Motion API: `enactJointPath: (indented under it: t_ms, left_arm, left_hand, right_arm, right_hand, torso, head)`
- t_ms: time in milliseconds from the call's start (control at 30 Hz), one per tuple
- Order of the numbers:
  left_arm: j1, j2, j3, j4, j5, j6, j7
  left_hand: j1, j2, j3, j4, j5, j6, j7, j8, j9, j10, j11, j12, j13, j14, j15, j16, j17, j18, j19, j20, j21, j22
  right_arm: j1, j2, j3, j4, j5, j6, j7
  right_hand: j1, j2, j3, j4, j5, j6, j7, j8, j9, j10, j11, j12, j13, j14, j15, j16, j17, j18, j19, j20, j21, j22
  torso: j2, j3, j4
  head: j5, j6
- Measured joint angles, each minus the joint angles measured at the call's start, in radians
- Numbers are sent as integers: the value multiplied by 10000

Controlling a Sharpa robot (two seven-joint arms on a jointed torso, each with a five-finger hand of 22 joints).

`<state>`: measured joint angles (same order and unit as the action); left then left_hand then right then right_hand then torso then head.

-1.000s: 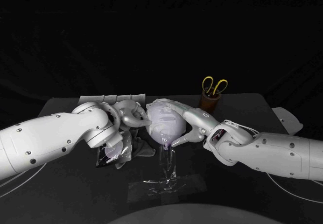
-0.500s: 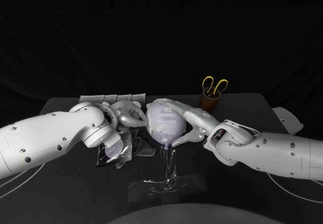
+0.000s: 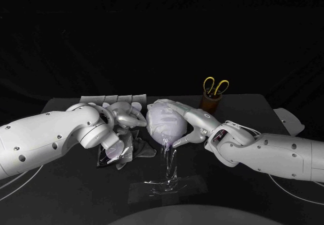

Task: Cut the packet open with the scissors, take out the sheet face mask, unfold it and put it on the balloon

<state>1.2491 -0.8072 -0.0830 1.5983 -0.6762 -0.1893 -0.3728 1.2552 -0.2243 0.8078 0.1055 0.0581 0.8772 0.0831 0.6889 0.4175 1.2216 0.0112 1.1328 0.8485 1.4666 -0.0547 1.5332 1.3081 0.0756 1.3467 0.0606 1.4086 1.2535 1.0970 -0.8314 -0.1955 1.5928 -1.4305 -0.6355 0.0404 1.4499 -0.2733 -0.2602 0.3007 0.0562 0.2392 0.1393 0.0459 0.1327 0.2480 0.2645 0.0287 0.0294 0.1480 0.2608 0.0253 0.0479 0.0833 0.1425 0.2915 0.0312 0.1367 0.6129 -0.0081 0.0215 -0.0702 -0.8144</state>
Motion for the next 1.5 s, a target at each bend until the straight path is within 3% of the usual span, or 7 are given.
enactJointPath:
  t_ms: [67, 300, 567, 833, 1500]
  left_arm:
    - [0, -5, 0, 2, 94, 49, 41]
    - [0, -6, 0, 22, 232, 182, 135]
    - [0, 44, 0, 29, 9, 195, 142]
    - [0, 106, 0, 20, -339, 186, 109]
    - [-6, 248, -3, -43, -804, 218, -205]
  left_hand:
    - [-560, -75, -521, 278, -29, 64, 66, -42, 410, -31, 32, -1, -29, -33, 34, 0, 0, -1, -35, -34, 0, -43]
    - [-965, -430, -1809, 715, -27, 65, 65, -541, 213, -67, 68, -1, 9, 2, 69, -9, 0, -1, -68, -1, -45, -54]
    - [-955, -317, -2634, 1015, -27, 122, 118, -777, 76, -67, 68, -1, 34, 2, 69, -10, 0, 0, -68, -1, -46, -53]
    - [-830, -192, -2823, 1070, -27, 122, 118, -855, 29, -66, 68, -1, 29, 2, 69, -11, 0, 0, -68, -1, -47, -52]
    - [-681, -233, -3154, 1207, -26, 338, 82, -855, -2, -65, 68, 39, 148, 2, 69, 0, 0, 0, -68, -1, -47, 22]
  right_arm:
    - [0, 0, 0, -2, 0, 0, -1]
    - [0, 4, 0, -2, 0, 2, -3]
    - [0, 5, 0, 0, 0, 4, -7]
    - [0, 5, 0, 2, 0, 5, -10]
    - [0, 9, 0, 5, 0, 6, -13]
  right_hand:
    - [0, 0, 0, 0, 0, 0, 0, 0, -1, 0, 0, 0, -1, 0, 0, 0, 0, 0, 0, 0, 0, 0]
    - [0, 0, 0, 0, 0, 0, 0, 0, -4, -1, -1, -1, 6, 0, 0, 0, 0, -1, 0, 0, 0, 0]
    - [0, 0, 0, 0, 0, 0, 0, 0, -8, -8, -9, -4, 6, 0, 0, 0, 0, -2, 0, 0, 0, 0]
    - [0, 0, 0, 0, 0, 0, 0, -1, -1, -16, -16, -6, 5, 1, -1, 0, 0, -3, 0, 0, 0, 0]
    - [0, 0, 0, 0, 0, 0, 0, -3, -7, -17, -17, -29, 0, 1, -1, 0, 0, -4, 0, 0, 0, 0]
  torso:
    - [0, 2, -2]
    - [-1, 5, -4]
    - [-4, 10, -8]
    - [-4, 9, -8]
    - [1, 3, -4]
  head:
    - [4, 4]
    - [16, 14]
    - [44, 6]
    - [41, 7]
    - [22, 2]
